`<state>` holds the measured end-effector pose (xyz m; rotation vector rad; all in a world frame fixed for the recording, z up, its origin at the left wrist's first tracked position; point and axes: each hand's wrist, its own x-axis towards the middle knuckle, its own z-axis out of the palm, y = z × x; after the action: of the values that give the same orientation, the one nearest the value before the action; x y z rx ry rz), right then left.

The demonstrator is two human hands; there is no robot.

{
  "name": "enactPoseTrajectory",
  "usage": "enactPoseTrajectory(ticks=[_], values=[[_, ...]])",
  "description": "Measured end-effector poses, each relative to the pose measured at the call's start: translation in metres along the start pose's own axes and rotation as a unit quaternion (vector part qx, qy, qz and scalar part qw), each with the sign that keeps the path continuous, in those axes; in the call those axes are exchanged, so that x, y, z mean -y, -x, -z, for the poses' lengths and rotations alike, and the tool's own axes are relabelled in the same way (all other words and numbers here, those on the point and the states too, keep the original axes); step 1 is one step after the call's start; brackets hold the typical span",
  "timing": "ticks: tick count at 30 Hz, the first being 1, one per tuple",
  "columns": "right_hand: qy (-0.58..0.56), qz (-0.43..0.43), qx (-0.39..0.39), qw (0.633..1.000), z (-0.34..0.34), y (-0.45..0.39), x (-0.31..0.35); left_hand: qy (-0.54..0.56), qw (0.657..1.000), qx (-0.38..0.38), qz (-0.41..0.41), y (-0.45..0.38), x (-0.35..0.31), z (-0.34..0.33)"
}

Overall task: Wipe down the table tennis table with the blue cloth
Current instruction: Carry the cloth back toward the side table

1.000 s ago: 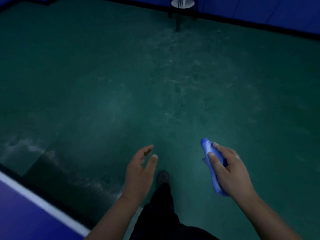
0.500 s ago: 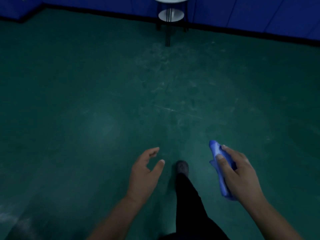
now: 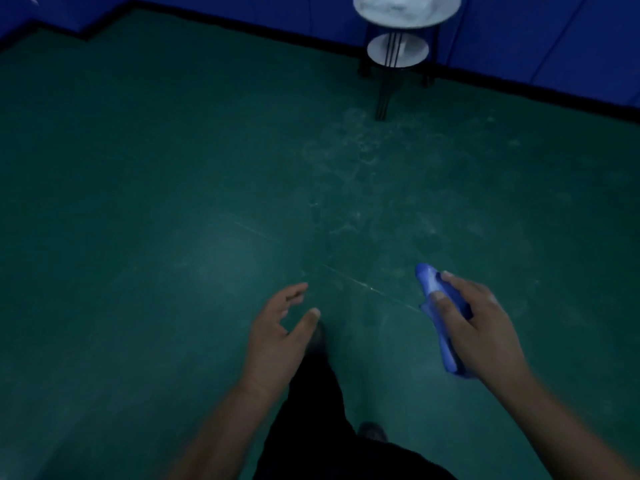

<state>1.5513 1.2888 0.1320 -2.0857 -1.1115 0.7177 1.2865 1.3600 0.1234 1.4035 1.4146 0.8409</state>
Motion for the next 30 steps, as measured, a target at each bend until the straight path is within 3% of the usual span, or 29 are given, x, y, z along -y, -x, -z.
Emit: enactPoseTrajectory(ticks=[6,10,18,25,30], values=[[-0.001,-0.028,0.008,1.000,-0.052,-0.180,0.050,0.011,0.999,-0.010,0.041,-0.185,0.004,-0.010],[-0.011,-0.031,-0.008,0.999,-0.069,-0.287,0.099,0.010,1.000,0.003,0.011,-0.316,-0.030,-0.014],[-0.026,-0.088,-0.095,0.991,-0.041,-0.490,0.136,0.009,0.993,0.116,-0.032,-0.571,-0.115,-0.077],[-0.042,-0.109,-0.091,0.989,-0.039,-0.689,0.139,-0.002,0.995,0.100,-0.010,-0.739,-0.140,-0.163],[-0.040,-0.068,-0.059,0.995,-0.028,-0.844,0.183,-0.024,0.995,0.093,-0.039,-0.862,-0.188,-0.188]])
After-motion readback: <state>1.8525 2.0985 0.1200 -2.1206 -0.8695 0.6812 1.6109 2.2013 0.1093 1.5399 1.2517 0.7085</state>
